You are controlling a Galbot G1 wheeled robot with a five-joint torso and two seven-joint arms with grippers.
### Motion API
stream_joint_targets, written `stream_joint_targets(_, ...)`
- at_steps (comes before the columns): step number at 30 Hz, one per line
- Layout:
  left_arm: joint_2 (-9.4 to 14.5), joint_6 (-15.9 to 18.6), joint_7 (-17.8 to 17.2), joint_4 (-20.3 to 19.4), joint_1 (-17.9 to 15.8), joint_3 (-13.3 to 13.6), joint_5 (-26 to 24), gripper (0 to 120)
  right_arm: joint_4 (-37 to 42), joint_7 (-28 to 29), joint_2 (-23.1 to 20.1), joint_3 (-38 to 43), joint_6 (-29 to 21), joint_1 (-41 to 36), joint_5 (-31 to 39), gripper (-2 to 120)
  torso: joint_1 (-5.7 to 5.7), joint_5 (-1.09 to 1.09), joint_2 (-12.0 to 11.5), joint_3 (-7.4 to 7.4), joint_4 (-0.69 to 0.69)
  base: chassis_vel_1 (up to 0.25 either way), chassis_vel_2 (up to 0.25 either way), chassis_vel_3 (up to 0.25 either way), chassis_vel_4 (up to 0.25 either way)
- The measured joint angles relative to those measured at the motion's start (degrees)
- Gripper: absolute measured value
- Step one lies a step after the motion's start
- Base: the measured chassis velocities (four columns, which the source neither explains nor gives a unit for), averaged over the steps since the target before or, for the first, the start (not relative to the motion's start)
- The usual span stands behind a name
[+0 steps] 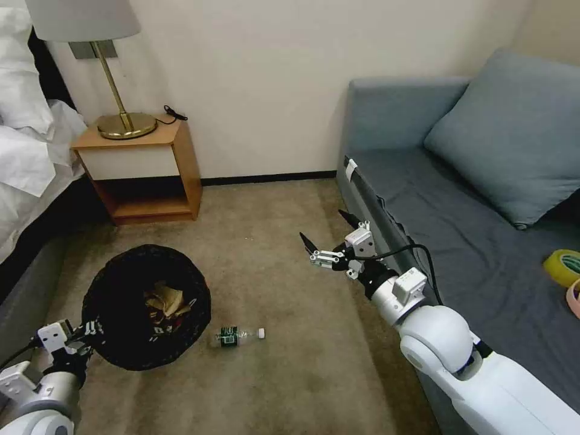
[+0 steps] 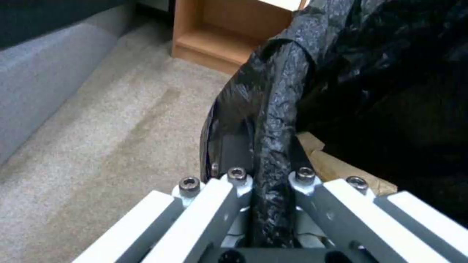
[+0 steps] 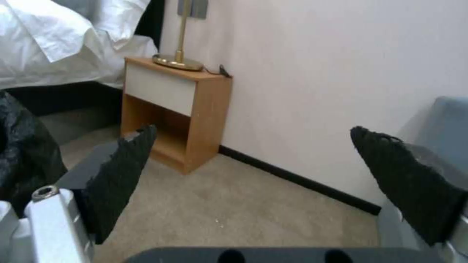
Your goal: Pick up the trash bin, then pick up the garbage on the floor and place it into the trash bin.
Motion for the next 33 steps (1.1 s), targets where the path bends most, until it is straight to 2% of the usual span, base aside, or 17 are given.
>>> stream_joint_targets(10,-0.58,0.0,-0.02,-0.35,0.53,-0.75,-0.02,1,-0.68,-1.04,0.06,-0.52,0.44,0.52,0.13,100,0.0,0.0,0.0,0.0,0.0,0.0,0.0,0.0,0.0)
stream_joint_targets(33,0.39,-0.09,0.36,0.51,0.22,-2.63,-0.63,1,-2.93,-1.05,0.37,-5.75,0.24,5.46,2.06,100,0.0,-0.01,0.0,0.0,0.0,-0.011,0.011,0.013,-0.014)
